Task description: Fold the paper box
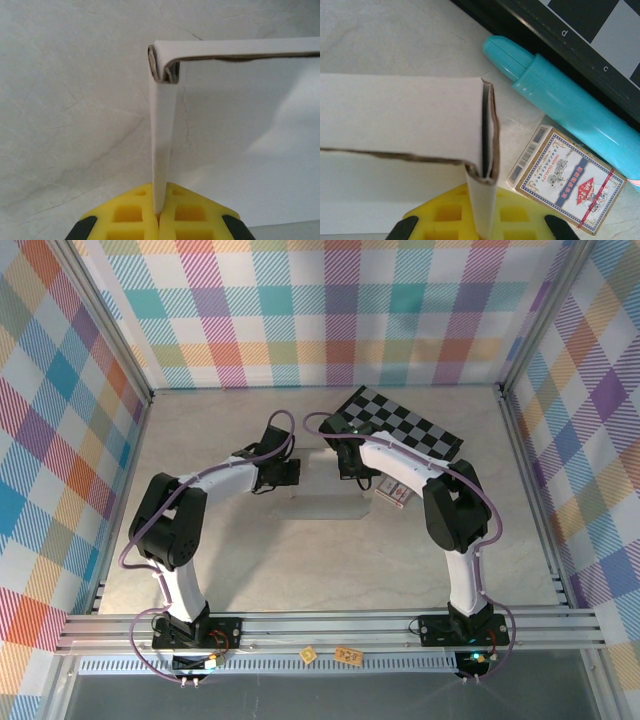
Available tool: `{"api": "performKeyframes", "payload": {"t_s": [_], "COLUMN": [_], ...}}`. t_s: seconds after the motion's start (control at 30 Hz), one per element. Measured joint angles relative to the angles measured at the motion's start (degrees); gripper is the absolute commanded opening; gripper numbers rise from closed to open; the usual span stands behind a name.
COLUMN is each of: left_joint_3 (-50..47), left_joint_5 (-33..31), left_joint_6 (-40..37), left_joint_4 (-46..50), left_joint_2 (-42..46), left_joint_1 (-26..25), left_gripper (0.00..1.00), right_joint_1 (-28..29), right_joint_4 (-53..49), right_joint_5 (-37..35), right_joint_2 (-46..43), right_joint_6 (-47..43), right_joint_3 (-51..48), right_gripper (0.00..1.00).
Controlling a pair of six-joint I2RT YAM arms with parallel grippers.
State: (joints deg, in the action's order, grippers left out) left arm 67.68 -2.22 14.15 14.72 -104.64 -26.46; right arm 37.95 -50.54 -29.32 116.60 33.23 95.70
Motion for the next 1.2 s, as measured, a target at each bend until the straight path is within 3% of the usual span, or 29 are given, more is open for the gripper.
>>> {"api": "performKeyframes", "payload": {"t_s": [0.23,0.43,0.57,0.8,1.0,1.2], "left_joint_3": [3.5,4.5,3.6,-1.9,-3.1,-4.2], "left_joint_5": [-10.1,-13.2,-13.3,-5.2,3.9,8.6], "left_joint_6": [2.8,3.2,2.8,2.2,2.6,2.8], "left_joint_4": [5.3,6.6,5.7,3.7,2.8,1.4], "left_joint_2": [-2.0,-2.8,-2.5,1.6,2.9,2.8], "left_joint_1": [-3.2,-3.9,-3.8,-1.8,1.7,2.1], "left_gripper": [0.0,0.02,0.28,0.41,0.39,0.36], "right_joint_1": [0.2,0.3,0.3,0.3,0.3,0.3], "right_joint_4": [0.0,0.0,-0.2,-1.8,-1.8,-1.8], "right_joint_5": [0.5,1.1,1.0,0.5,0.2,0.2], "right_joint_2": [0.0,0.3,0.5,0.5,0.5,0.5], "right_joint_6": [0.2,0.2,0.2,0.1,0.2,0.2], "right_joint_3": [0.5,1.1,1.2,1.3,1.3,1.3], "right_gripper": [0.0,0.0,0.0,0.0,0.0,0.0]}}
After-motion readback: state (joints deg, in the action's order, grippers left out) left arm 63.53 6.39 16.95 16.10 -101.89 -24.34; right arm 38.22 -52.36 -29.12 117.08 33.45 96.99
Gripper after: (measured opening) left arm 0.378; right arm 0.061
